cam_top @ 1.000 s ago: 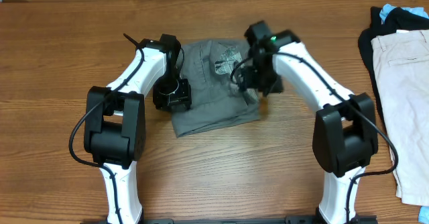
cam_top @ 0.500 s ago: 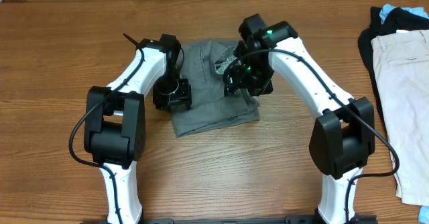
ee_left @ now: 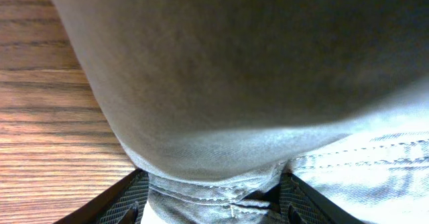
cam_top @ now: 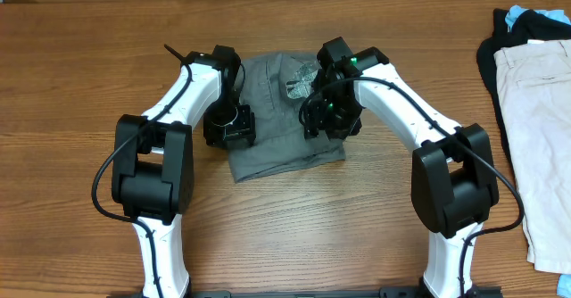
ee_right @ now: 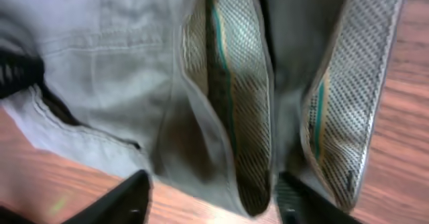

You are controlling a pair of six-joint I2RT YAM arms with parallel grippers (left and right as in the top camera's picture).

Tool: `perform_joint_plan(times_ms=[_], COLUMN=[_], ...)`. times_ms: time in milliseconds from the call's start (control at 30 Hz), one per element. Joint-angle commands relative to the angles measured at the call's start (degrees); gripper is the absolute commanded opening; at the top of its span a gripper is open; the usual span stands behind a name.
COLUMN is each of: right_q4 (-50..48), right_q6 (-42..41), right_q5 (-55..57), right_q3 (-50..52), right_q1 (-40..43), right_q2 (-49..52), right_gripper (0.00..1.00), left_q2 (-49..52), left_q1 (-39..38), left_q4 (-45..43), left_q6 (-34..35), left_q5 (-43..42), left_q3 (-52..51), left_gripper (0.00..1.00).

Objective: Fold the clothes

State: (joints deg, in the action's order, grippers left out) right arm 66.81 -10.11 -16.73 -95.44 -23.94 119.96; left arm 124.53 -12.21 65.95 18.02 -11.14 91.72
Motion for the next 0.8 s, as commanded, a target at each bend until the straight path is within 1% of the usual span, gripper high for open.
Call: perform_joint_plan(times_ms=[0, 133, 200, 233, 367, 433, 533, 667, 733, 767], right_q4=[-1.3, -1.9, -1.8, -1.4, -0.2, 0.4, 1.5, 3.3, 4.1, 4.2], right_q6=[0.3, 0.3, -0.6, -1.7, -2.3, -4.1, -6.0, -6.2, -6.3, -6.6], right_q5=[-0.9, 0.4, 3.8, 6.8, 10.6, 12.3, 15.0, 15.7, 17.2, 18.4], right_q3=[0.3, 0.3, 0.3, 0.1, -0.3, -0.7, -1.2, -1.4, -1.4, -1.4], right_q1=[0.2, 0.2, 0.2, 0.3, 1.4, 2.3, 3.8, 5.3, 5.6, 5.6], right_q2=[-0.3, -0.3, -0.3, -0.3, -0.4, -0.4, -0.4, -0.4, -0.4, -0.4], right_gripper=[0.49, 0.21, 0.11, 0.04, 0.04, 0.04, 0.04, 0.04, 0.09, 0.13], left_q2=[0.7, 0.7, 0.7, 0.7, 0.7, 0.7, 0.7, 0.7, 0.7, 0.7], left_q1=[0.6, 0.6, 0.6, 0.6, 0.6, 0.6, 0.6, 0.6, 0.6, 0.6], left_q4=[0.0, 0.0, 0.0, 0.0, 0.0, 0.0, 0.0, 0.0, 0.0, 0.0], left_q6=[-0.2, -0.3, -0.2, -0.2, -0.2, -0.2, -0.2, -0.2, -0.2, -0.2], left_q5=[-0.1, 0.0, -0.1, -0.1, -0.1, -0.1, -0.1, -0.1, -0.1, -0.1], left_q3=[-0.6, -0.6, -0.6, -0.6, -0.6, -0.6, -0.6, -0.6, -0.6, -0.6], left_gripper=[0.65, 0.65, 0.66, 0.66, 0.66, 0.66, 0.74, 0.75, 0.74, 0.74])
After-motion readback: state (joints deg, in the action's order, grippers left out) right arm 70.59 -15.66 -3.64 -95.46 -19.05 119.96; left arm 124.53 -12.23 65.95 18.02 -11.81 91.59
